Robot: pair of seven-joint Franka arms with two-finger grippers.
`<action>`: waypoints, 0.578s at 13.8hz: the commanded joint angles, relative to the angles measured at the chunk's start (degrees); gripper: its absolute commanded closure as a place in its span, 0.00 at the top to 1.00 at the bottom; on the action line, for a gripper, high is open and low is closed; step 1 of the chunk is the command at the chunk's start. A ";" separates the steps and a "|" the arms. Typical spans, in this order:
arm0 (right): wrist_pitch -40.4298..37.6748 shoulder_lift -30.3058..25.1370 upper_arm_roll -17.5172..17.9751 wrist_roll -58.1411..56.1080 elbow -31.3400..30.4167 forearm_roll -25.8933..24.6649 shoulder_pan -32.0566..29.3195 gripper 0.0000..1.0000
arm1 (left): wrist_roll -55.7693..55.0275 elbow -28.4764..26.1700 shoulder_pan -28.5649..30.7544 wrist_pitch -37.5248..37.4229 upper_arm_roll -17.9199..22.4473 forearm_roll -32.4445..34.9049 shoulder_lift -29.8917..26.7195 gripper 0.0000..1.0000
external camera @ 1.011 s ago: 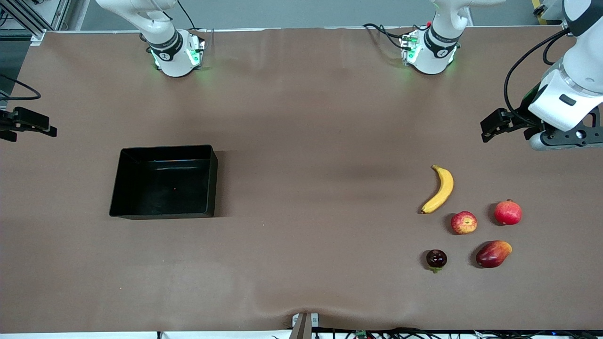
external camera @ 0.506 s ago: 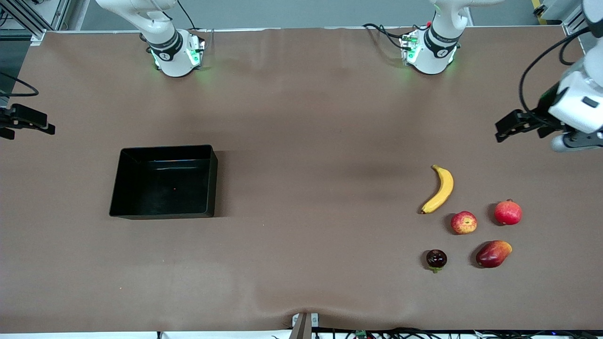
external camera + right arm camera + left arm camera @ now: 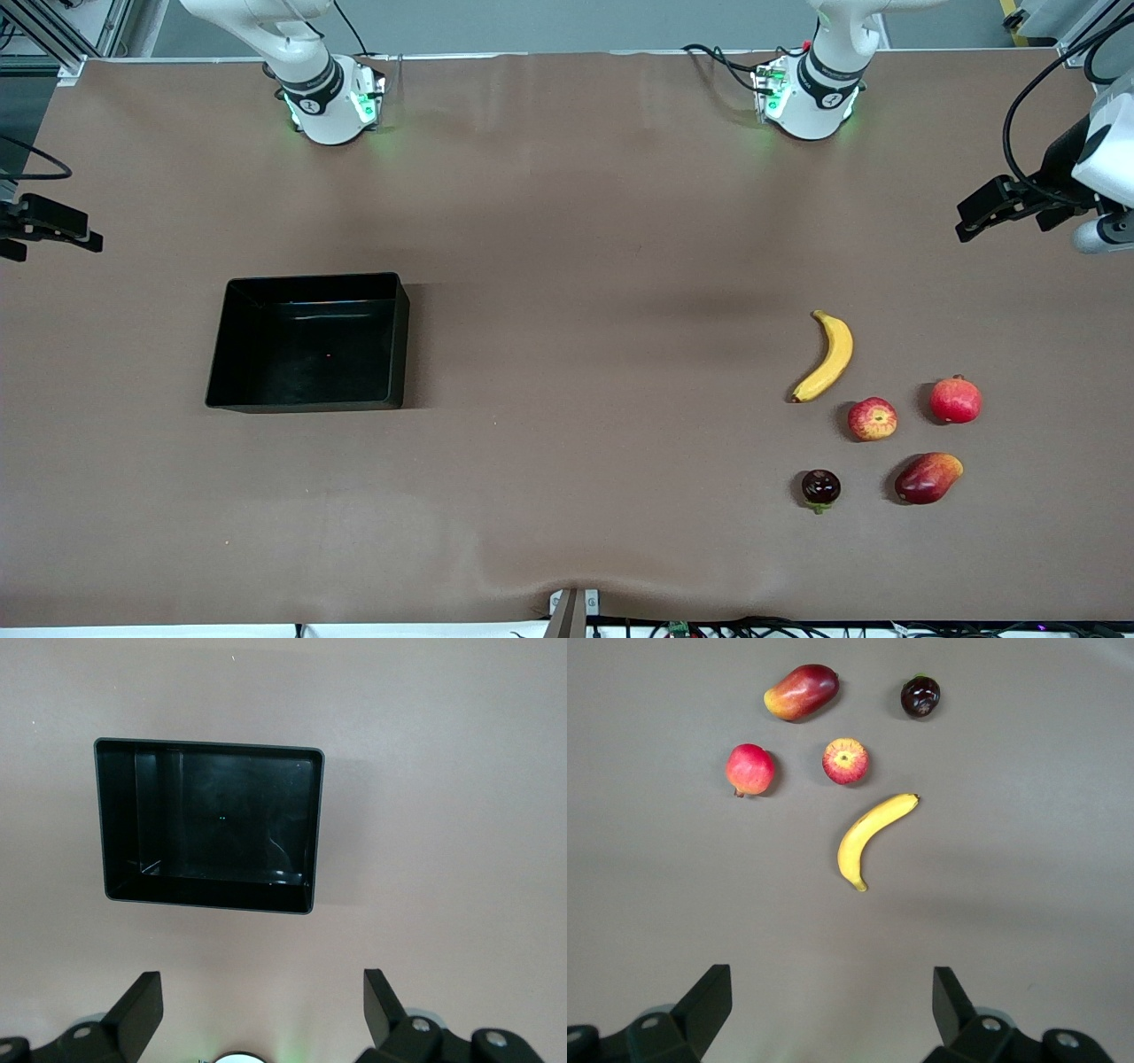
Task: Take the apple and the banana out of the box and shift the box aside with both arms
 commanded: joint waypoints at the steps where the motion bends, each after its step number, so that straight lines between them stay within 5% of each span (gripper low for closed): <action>1: -0.94 -1.01 0.08 1.05 -0.30 -0.04 0.25 1.00 | 0.95 -1.24 0.68 -0.16 -0.28 -0.52 -1.43 1.00; 8: -1.38 -1.01 0.08 1.05 -0.21 -0.04 0.25 1.00 | 0.60 -0.10 0.50 -0.60 -0.54 -0.35 -1.16 1.00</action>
